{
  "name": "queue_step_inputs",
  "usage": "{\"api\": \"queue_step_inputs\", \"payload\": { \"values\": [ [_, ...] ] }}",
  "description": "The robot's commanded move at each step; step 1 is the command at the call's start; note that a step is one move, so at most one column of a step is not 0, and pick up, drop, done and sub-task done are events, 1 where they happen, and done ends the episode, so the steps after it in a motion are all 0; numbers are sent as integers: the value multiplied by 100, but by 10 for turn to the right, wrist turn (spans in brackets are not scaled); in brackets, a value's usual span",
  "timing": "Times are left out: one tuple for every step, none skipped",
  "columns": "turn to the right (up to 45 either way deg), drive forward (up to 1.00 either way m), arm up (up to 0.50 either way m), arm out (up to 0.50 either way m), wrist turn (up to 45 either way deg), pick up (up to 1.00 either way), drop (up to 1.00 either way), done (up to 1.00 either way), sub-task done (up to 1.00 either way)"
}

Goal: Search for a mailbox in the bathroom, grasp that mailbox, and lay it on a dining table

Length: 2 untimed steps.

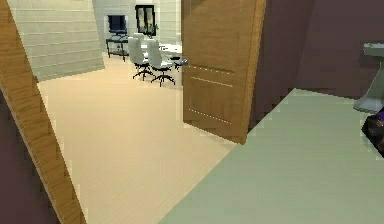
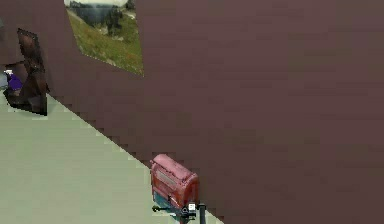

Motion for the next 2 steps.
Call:
{"api": "queue_step_inputs", "payload": {
  "values": [
    [0, 0, 0, 0, 330, 0, 0, 0, 0],
    [0, 0, 0, 0, 0, 100, 0, 0, 0]
  ]
}}
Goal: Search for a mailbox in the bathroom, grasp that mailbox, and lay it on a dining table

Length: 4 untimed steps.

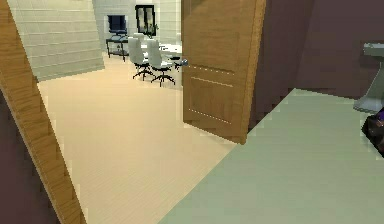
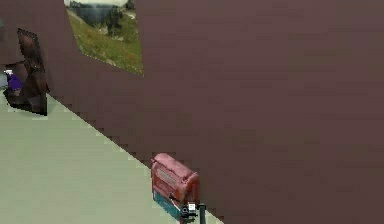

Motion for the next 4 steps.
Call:
{"api": "queue_step_inputs", "payload": {
  "values": [
    [0, 0, 10, 0, 0, 0, 0, 0, 0],
    [0, 0, 50, 0, 0, 0, 0, 0, 0],
    [0, 0, 18, 0, 0, 0, 0, 0, 0],
    [0, 0, 0, 0, -450, 0, 0, 0, 0]
  ]
}}
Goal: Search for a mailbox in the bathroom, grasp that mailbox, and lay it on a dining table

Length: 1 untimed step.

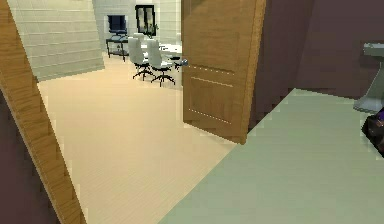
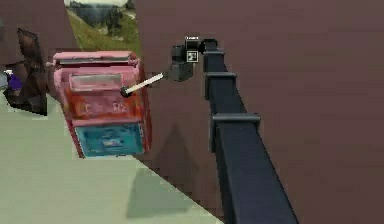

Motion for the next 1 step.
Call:
{"api": "queue_step_inputs", "payload": {
  "values": [
    [0, 0, 0, 0, -450, 0, 0, 0, 0]
  ]
}}
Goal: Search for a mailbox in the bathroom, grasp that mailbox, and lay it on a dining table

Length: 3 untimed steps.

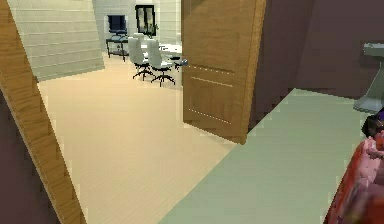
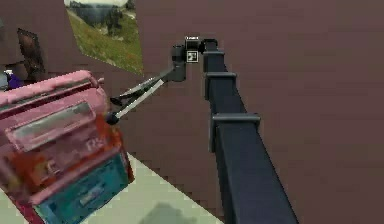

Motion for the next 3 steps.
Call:
{"api": "queue_step_inputs", "payload": {
  "values": [
    [0, 0, 0, 0, -270, 0, 0, 0, 0],
    [0, 0, 0, -44, 0, 0, 0, 0, 0],
    [-450, 0, 0, 0, 0, 0, 0, 0, 0]
  ]
}}
